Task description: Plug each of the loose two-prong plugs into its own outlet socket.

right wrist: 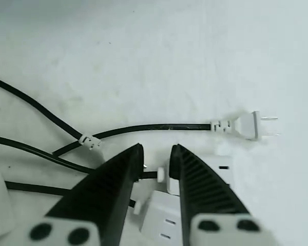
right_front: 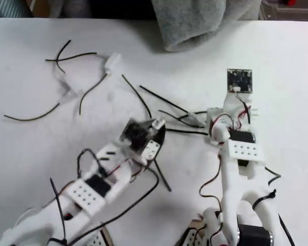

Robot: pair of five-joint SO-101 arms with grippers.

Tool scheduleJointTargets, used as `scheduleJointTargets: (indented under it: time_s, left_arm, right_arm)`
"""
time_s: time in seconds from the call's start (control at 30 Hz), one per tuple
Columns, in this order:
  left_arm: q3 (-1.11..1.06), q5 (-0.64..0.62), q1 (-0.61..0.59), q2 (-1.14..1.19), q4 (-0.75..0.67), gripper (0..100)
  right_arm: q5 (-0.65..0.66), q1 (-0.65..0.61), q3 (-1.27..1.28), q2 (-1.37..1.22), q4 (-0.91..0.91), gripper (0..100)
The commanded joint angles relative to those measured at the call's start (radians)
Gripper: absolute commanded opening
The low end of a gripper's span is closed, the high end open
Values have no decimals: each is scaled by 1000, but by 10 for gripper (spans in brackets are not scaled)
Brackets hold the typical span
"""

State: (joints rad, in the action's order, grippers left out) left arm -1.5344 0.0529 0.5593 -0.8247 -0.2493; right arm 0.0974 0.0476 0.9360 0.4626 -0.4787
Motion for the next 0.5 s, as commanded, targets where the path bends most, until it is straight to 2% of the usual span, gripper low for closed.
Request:
scheduleJointTargets:
  time_s: [0.0,0.17,0.27,0.4,0.47]
  left_arm:
    - [-63,0,-12,-53,-183,24]
    - [-126,11,-12,-59,-281,24]
    - [-143,84,-12,-59,-305,24]
    - [-144,104,-12,-58,-305,24]
    - [-144,104,-10,-58,-304,24]
  right_arm:
    - [75,-65,0,7,5,94]
    - [132,-119,8,18,5,94]
    - [135,-156,-20,47,-12,94]
    - [135,-248,-75,196,-133,91]
    - [135,-308,-84,297,-189,51]
